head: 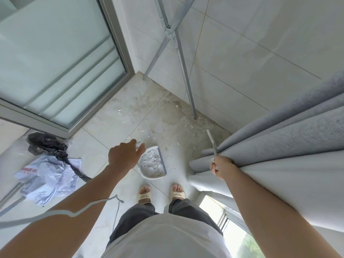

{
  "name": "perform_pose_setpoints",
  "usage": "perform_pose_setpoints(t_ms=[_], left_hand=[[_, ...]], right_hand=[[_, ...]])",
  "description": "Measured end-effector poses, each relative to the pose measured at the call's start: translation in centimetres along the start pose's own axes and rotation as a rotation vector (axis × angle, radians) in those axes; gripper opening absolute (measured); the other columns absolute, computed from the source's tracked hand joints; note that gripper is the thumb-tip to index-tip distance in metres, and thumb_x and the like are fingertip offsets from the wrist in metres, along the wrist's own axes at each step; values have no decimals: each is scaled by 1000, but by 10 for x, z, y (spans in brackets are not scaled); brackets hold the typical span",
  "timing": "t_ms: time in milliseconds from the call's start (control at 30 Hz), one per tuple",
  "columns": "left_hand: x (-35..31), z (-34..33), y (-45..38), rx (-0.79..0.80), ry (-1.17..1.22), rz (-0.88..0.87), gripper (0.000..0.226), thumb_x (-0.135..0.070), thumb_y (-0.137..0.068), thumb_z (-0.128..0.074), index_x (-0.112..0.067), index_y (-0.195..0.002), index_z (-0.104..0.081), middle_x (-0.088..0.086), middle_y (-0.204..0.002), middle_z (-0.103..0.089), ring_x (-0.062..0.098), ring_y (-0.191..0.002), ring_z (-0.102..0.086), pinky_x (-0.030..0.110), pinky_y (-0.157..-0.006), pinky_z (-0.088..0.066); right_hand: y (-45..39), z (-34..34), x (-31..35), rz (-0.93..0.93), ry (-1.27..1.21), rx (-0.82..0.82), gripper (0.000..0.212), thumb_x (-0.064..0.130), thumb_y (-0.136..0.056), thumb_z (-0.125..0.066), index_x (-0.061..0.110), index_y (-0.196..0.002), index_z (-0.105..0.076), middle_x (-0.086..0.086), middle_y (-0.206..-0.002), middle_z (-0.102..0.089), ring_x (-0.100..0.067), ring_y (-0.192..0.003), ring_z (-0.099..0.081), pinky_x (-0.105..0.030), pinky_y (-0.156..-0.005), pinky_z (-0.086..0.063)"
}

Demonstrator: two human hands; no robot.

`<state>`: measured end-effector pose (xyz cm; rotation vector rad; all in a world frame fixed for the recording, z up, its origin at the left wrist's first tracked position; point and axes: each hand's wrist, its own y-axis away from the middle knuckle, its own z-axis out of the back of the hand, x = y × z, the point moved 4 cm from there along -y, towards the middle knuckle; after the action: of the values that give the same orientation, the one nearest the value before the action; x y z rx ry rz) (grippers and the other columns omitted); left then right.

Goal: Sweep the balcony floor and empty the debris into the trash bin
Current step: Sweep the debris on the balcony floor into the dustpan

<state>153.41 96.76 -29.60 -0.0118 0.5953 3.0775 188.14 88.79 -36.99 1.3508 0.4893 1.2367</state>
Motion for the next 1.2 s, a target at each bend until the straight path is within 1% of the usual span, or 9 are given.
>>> perform_pose_setpoints(t_ms=[100,300,400,533,667,800,967,1067,1200], left_hand=[[1,-6,-9,21,-42,-50,49,-59,-99,-25,-21,-115,-51,11,-91,-69,34,-87,-67,34,-73,-46],[1,-6,-30,77,-6,-89,52,-62,-98,-22,-18,-112,-46,15,-96,-68,38,-91,-65,38,-75,-47],[-2,-5,-40,73,-23,-118,54,-62,-98,-21,-15,-110,-45,16,-96,-67,39,-91,-64,38,-73,-44],[-2,-6,-46,74,-21,-133,55,-63,-97,-21,-16,-111,-46,16,-95,-67,39,-91,-64,37,-72,-44],[-4,-7,-42,58,-34,-141,56,-63,-97,-20,-15,-111,-46,16,-95,-68,39,-90,-65,37,-69,-42],[-1,-8,-38,70,-42,-133,55,-63,-97,-20,-15,-111,-44,16,-93,-67,39,-89,-65,37,-68,-41],[9,-12,-31,91,-33,-97,55,-63,-97,-19,-16,-112,-44,16,-94,-67,38,-90,-65,36,-69,-41],[14,-15,-24,89,-33,-81,54,-63,-98,-20,-17,-111,-43,15,-94,-67,38,-89,-65,36,-68,-41],[19,-18,-19,70,-36,-68,54,-63,-97,-20,-17,-111,-44,14,-93,-68,38,-88,-65,36,-68,-40]], right_hand=[[10,-1,-21,-70,210,36,19,4,-96,-46,14,-79,-42,-4,-74,-49,-13,-55,-51,-15,-35,-43],[24,-1,-36,-78,373,85,18,3,-93,-47,12,-77,-46,-6,-70,-48,-15,-52,-47,-13,-32,-39],[22,24,-13,-122,340,80,15,0,-88,-42,7,-87,-55,-6,-63,-46,-12,-41,-42,-11,-33,-30],[23,49,15,-107,196,135,18,-1,-91,-37,8,-79,-47,-1,-39,-36,-5,-25,-31,-11,-26,-20],[28,25,0,-99,130,131,19,0,-90,-36,10,-79,-47,-2,-54,-37,-6,-27,-33,-11,-29,-21],[34,-23,-24,-109,166,78,20,2,-91,-33,8,-81,-50,-5,-64,-41,-14,-46,-39,-12,-36,-22],[30,-42,-55,-196,305,51,17,-1,-86,-40,2,-89,-57,-9,-75,-49,-16,-46,-46,-16,-44,-32],[34,-30,-43,-165,337,133,15,-1,-86,-41,4,-89,-55,-7,-74,-47,-13,-42,-45,-15,-38,-30],[33,1,-11,-175,127,291,14,-1,-92,-38,2,-94,-51,-5,-65,-37,-6,-28,-36,-11,-26,-25]])
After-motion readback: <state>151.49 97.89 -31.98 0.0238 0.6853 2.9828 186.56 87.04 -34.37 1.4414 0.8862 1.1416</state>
